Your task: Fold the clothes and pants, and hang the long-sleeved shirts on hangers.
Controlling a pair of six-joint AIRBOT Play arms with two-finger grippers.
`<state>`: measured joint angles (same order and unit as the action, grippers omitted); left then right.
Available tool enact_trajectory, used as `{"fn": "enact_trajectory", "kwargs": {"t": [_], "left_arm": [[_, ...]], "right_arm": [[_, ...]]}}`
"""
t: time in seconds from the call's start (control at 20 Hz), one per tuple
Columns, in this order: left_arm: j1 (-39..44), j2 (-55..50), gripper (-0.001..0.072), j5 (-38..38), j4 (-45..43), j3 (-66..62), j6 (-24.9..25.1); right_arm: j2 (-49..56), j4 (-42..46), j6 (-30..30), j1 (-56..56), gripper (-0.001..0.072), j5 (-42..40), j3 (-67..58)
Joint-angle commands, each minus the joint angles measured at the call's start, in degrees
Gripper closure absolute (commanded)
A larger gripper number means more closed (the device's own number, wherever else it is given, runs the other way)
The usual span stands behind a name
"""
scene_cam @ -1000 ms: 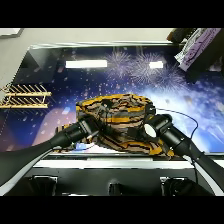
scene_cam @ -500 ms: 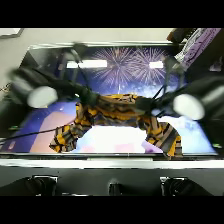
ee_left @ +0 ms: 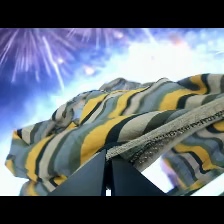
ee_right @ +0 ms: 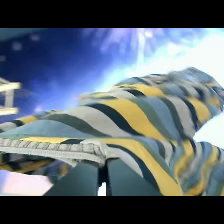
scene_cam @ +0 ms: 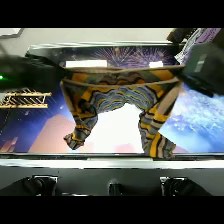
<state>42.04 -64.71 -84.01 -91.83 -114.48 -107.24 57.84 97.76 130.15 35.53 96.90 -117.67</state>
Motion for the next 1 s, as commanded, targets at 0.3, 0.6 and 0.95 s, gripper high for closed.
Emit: {"fn": "enact_trajectory", "kwargs": {"t": [0.3, 0.6, 0.95], "left_arm": [[-0.04, 0.26, 0.0688, -2.14, 2.14, 1.42, -5.31], [-0.9, -8.59, 0.0689, -0.74, 2.71, 12.7, -5.27], [-7.34, -9.7, 0.0688, 14.64, 10.32, 37.05, -2.01]], "right_arm": [[2.32, -0.92, -1.49, -0.02, 0.0686, 6.58, -2.21], [7.76, 6.43, -15.54, -0.02, 0.0687, 4.42, 16.46], [8.09, -2.05, -0.52, -0.02, 0.0687, -11.8, 41.79]]}}
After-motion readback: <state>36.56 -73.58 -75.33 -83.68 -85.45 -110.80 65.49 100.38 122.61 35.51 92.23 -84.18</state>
